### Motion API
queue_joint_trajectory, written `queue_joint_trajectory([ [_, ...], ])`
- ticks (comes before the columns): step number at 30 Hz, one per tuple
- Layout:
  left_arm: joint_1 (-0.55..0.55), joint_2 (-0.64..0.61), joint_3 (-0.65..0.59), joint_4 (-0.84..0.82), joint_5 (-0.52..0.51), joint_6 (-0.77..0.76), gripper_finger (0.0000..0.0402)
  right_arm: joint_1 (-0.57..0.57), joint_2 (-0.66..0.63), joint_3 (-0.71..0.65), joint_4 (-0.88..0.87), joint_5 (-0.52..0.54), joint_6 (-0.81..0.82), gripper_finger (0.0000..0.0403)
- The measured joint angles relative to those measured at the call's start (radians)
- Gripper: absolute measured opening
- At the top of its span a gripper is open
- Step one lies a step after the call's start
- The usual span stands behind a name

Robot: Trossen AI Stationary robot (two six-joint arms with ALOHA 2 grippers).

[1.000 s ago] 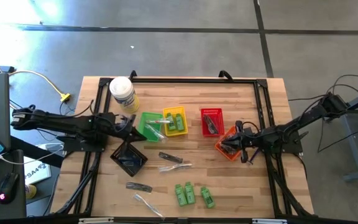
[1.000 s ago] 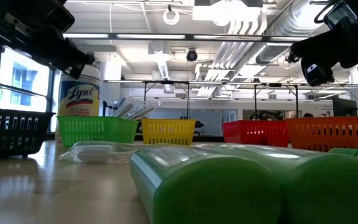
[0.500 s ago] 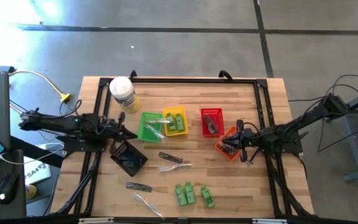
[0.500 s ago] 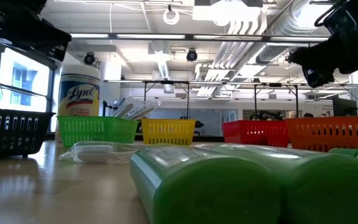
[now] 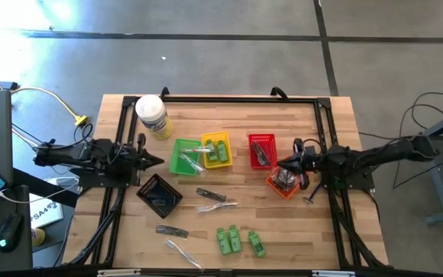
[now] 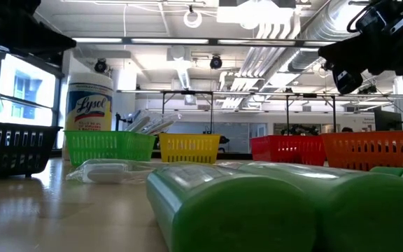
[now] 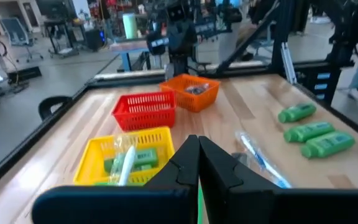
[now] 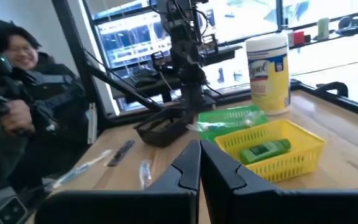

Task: Pick & Place Travel size toiletries
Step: Put the right green shampoo into yellow basket

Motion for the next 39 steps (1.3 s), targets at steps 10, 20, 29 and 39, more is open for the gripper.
queue_joint_trajectory([
  [10,0.0,0.02,-0.015,0.022,0.055,0.023,0.0,-0.173,0.016,0.0,-0.026,-0.168,0.085,0.0002],
  [20,0.0,0.032,-0.018,0.1,0.084,0.052,0.0,-0.193,0.016,0.0,-0.014,-0.227,0.062,0.0002],
  [29,0.0,0.033,-0.018,0.021,0.085,0.008,0.0,-0.192,0.016,0.0,0.023,-0.231,-0.038,0.0002],
  [39,0.0,0.032,-0.094,0.054,0.032,-0.024,0.0,-0.19,0.035,0.0,0.024,-0.178,-0.058,0.0002],
])
